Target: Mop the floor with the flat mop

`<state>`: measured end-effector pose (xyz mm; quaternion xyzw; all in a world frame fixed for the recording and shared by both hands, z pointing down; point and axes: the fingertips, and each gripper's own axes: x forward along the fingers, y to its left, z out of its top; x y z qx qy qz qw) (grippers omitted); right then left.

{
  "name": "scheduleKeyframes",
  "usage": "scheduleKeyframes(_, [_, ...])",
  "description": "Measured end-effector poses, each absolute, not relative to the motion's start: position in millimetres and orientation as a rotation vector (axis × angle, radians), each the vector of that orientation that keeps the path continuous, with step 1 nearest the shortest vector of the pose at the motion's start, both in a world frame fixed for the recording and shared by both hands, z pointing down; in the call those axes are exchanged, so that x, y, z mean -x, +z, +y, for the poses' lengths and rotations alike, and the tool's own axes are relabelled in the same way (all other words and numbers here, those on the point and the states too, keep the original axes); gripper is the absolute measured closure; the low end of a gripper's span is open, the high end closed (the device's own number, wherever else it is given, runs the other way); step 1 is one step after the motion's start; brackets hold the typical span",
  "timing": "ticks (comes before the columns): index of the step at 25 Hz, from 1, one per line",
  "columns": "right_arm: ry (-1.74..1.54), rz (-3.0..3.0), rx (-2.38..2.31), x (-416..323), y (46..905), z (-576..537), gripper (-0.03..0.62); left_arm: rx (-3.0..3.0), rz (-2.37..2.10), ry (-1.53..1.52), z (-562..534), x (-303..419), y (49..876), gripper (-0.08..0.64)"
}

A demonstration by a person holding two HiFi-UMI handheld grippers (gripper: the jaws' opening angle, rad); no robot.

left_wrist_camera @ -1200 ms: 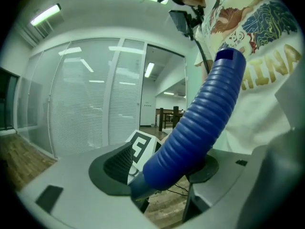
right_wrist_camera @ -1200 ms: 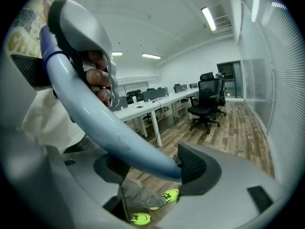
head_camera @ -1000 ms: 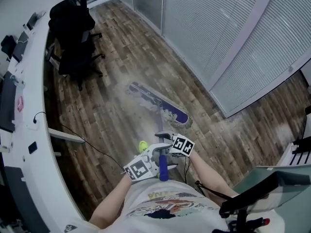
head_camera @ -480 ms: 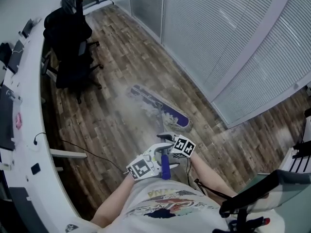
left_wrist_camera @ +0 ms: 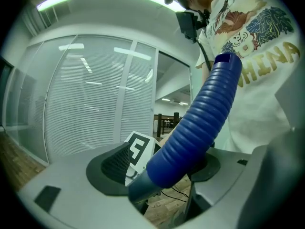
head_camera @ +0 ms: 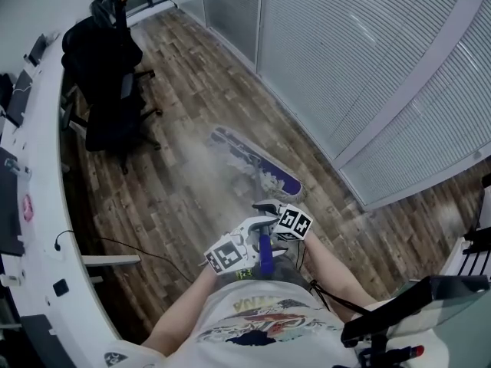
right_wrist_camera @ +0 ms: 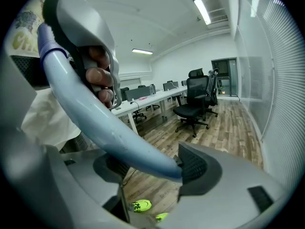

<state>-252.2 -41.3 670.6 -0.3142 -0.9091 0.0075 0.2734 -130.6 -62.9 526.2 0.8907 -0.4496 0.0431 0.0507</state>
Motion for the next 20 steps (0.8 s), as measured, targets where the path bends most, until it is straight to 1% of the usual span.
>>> scheduleKeyframes(9, [0.065,-2.491,0.850,342,667,-147,0.324,-2.703,-1.389,0.133,-169,220,525,0.259])
scheduleKeyframes(16, [0.063,-2.489,0.872,429,669,-269,0.321,-2.680,-1.385,0.186,-293,304,530,0.258])
scheduleKeyframes(20, [0.067,-2.488,0.892,479,666,-342,0.319,-2.658,-1.431,0.168,-369,356,528,0.258])
